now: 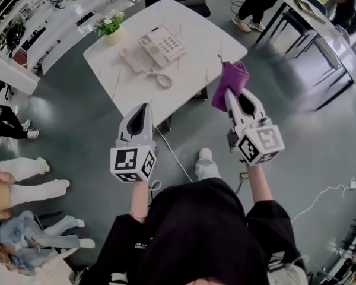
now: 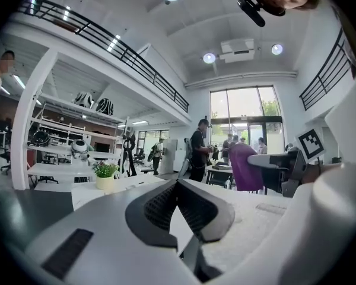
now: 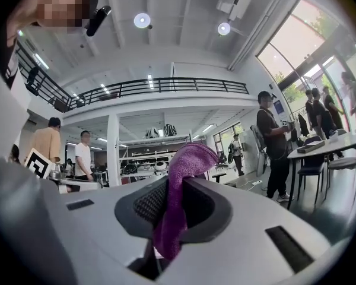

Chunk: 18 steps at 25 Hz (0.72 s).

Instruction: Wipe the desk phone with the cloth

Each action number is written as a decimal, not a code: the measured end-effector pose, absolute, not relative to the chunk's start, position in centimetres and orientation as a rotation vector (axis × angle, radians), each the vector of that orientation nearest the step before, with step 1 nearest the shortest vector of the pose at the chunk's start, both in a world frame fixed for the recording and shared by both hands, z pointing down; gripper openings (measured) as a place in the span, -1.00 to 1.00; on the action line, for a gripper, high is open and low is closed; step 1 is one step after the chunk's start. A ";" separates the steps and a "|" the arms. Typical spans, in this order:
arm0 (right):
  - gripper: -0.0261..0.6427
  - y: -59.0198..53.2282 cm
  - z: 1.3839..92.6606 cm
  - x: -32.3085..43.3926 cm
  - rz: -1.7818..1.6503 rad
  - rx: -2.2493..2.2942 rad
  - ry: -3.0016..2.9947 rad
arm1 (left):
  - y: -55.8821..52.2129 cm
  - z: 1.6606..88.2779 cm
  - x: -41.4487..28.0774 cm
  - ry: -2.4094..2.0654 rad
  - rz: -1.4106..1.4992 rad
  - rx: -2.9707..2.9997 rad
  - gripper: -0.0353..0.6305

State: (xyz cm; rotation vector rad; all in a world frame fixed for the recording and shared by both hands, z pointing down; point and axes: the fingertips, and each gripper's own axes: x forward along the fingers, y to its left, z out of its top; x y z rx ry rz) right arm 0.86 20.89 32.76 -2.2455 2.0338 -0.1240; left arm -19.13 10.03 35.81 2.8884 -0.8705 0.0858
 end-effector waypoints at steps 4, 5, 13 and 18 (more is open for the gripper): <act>-0.81 17.8 33.2 4.5 -0.159 -2.199 2.085 | 8.1 35.7 -15.3 -0.924 0.095 2.865 -0.90; -0.81 17.0 33.2 5.2 -0.164 -2.181 2.102 | 7.6 35.7 -14.6 -0.942 0.095 2.857 -0.90; -0.81 12.0 34.3 10.8 -0.200 -2.094 2.244 | 4.8 36.2 -9.6 -1.085 0.092 2.779 -0.90; -0.81 9.4 34.5 12.6 -0.205 -2.052 2.303 | 3.7 36.9 -8.3 -1.169 0.114 2.732 -0.90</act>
